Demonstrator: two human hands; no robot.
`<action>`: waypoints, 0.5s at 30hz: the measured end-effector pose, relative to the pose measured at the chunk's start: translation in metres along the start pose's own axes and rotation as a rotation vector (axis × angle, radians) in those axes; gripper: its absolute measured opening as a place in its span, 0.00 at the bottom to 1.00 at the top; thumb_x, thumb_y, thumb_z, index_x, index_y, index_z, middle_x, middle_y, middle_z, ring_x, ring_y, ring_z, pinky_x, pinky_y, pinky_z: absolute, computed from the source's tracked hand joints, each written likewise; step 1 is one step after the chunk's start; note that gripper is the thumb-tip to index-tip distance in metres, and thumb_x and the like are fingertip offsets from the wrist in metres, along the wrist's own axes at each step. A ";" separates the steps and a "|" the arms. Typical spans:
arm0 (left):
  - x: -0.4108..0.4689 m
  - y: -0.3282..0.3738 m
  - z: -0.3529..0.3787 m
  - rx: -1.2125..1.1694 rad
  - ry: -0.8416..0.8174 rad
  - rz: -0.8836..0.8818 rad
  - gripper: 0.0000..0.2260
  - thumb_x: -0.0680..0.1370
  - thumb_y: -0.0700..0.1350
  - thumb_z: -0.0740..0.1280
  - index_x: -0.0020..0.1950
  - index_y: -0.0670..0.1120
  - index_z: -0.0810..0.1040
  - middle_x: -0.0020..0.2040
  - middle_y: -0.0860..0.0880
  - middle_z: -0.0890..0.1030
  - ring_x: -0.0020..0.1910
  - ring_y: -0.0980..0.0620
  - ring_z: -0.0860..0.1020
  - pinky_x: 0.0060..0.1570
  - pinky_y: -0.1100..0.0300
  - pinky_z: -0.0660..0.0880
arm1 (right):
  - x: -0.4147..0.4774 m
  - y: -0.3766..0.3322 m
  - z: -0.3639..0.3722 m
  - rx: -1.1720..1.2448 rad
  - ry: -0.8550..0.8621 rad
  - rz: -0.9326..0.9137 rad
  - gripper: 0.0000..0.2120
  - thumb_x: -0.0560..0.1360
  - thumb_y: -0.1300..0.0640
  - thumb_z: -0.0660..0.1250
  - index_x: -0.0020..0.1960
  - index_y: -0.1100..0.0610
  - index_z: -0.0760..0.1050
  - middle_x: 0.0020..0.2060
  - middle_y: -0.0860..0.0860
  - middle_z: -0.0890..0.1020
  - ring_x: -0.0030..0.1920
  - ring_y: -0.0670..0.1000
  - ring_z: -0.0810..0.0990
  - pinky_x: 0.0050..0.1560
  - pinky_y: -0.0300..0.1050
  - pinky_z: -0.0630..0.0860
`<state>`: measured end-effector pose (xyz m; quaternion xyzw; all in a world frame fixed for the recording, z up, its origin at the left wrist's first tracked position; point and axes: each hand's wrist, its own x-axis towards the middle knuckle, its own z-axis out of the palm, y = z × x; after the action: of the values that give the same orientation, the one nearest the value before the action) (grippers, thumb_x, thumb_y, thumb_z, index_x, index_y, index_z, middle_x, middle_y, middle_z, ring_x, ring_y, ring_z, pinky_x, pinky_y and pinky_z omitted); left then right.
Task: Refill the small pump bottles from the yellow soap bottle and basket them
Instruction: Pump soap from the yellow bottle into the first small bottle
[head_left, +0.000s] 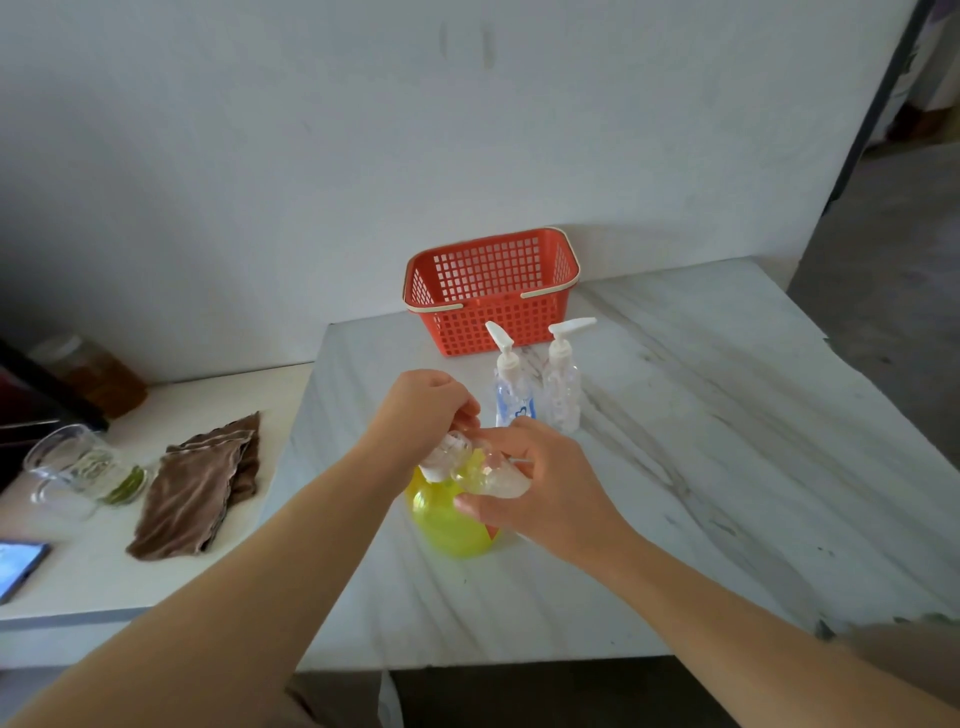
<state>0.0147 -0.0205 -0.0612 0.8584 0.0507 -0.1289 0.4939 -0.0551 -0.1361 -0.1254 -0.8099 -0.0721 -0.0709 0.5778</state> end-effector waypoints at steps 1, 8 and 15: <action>0.000 0.001 0.000 0.000 -0.003 0.002 0.08 0.73 0.36 0.61 0.37 0.39 0.79 0.36 0.43 0.83 0.36 0.47 0.79 0.47 0.54 0.77 | 0.000 0.000 -0.001 -0.006 0.000 0.000 0.19 0.57 0.41 0.74 0.46 0.28 0.74 0.42 0.47 0.79 0.47 0.45 0.79 0.51 0.46 0.78; -0.001 -0.004 0.001 0.043 0.027 0.001 0.12 0.74 0.35 0.58 0.35 0.40 0.78 0.36 0.43 0.82 0.35 0.47 0.78 0.44 0.57 0.76 | 0.000 0.003 0.002 -0.010 -0.020 0.010 0.19 0.59 0.43 0.74 0.47 0.30 0.74 0.44 0.47 0.79 0.48 0.44 0.79 0.52 0.47 0.78; -0.004 -0.006 0.001 0.062 0.027 0.012 0.12 0.73 0.35 0.58 0.34 0.42 0.77 0.36 0.41 0.82 0.37 0.44 0.79 0.49 0.51 0.77 | 0.000 0.006 0.004 -0.017 -0.021 0.021 0.21 0.56 0.37 0.70 0.49 0.33 0.74 0.42 0.47 0.78 0.48 0.45 0.79 0.51 0.47 0.77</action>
<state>0.0097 -0.0188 -0.0655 0.8752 0.0481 -0.1156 0.4673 -0.0540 -0.1344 -0.1324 -0.8163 -0.0692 -0.0569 0.5707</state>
